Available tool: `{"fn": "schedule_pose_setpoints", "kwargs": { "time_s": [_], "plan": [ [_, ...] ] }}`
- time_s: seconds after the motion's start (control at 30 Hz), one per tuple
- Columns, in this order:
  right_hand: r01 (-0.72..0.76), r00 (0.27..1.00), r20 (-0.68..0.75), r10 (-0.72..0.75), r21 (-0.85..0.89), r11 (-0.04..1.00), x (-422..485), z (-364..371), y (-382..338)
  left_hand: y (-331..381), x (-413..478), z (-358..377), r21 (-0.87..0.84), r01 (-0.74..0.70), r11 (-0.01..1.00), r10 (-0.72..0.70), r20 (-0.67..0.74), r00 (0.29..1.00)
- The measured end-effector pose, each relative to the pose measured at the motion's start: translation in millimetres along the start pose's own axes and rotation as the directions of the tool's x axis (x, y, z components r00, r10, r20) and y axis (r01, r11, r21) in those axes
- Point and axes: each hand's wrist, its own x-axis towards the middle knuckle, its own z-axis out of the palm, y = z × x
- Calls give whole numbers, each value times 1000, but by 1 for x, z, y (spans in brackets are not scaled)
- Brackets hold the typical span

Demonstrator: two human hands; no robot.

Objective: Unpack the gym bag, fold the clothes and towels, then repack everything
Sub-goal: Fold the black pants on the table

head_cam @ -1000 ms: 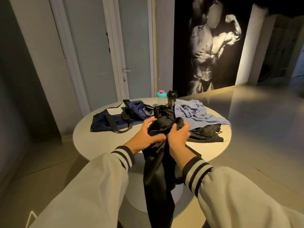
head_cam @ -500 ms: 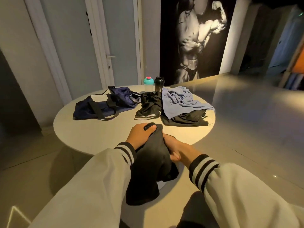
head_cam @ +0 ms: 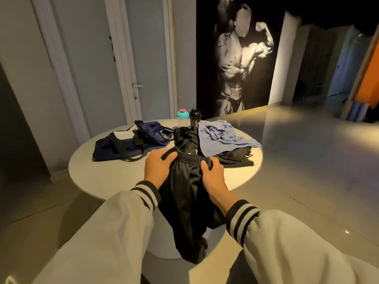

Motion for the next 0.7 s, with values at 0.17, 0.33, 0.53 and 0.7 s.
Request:
{"fn": "schedule_pose_setpoints", "kwargs": {
  "time_s": [0.17, 0.33, 0.53, 0.7],
  "plan": [
    [224, 974, -27, -226, -44, 974, 4, 16, -18, -5, 16, -21, 30, -14, 999, 18, -164, 986],
    [-85, 965, 250, 82, 1, 996, 9, 42, -28, -8, 25, -32, 38, -7, 999, 12, -127, 992],
    [-332, 753, 482, 447, -307, 892, -6, 20, -9, -25, 13, 1, 85, 18, 996, -26, 93, 995],
    [-473, 706, 457, 540, -262, 841, -27, -27, 6, -28, -15, 54, -4, 33, 999, -31, 246, 969]
  ]
}}
